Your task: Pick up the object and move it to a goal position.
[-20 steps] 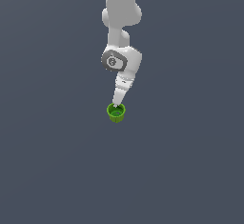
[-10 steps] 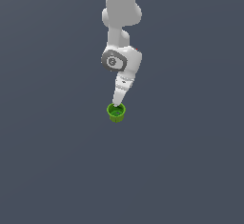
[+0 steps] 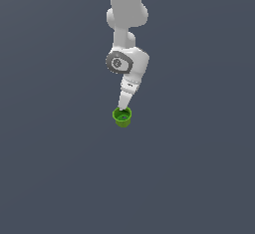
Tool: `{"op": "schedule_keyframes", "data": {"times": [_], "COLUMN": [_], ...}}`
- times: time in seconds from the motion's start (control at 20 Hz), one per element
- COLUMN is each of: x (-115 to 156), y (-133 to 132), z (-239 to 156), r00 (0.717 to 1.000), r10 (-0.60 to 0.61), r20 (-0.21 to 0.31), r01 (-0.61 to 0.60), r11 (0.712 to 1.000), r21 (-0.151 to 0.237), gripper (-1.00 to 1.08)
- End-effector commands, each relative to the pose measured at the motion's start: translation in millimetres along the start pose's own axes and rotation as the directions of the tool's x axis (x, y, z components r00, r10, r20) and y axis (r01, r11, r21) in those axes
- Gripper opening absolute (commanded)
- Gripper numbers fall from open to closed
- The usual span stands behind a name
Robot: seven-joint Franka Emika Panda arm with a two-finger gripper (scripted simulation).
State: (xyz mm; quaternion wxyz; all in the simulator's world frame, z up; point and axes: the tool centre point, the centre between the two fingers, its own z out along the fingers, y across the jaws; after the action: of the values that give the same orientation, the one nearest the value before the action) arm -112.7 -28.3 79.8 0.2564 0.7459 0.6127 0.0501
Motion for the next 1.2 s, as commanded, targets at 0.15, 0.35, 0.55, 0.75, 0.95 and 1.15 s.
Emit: {"op": "schedule_keyframes", "data": {"times": [0.15, 0.35, 0.55, 0.75, 0.95, 1.15], "x": [1.3, 2.8, 4.7, 7.0, 9.7, 12.5], "y": [6.4, 12.3, 20.2, 29.2, 39.0, 49.5], "z": [-10.2, -21.0, -35.5, -51.9, -69.8, -88.4], "r00": [1.000, 1.000, 1.000, 1.000, 1.000, 1.000], "r10": [0.001, 0.000, 0.000, -0.001, -0.001, -0.002], "r20": [-0.001, -0.001, -0.001, -0.002, -0.002, -0.002], "r01": [-0.001, 0.000, 0.000, 0.001, 0.001, 0.002], "r11": [1.000, 1.000, 1.000, 1.000, 1.000, 1.000], "r21": [-0.001, 0.000, 0.002, 0.003, 0.004, 0.005], "gripper": [-1.00, -1.00, -1.00, -1.00, -1.00, -1.00]}}
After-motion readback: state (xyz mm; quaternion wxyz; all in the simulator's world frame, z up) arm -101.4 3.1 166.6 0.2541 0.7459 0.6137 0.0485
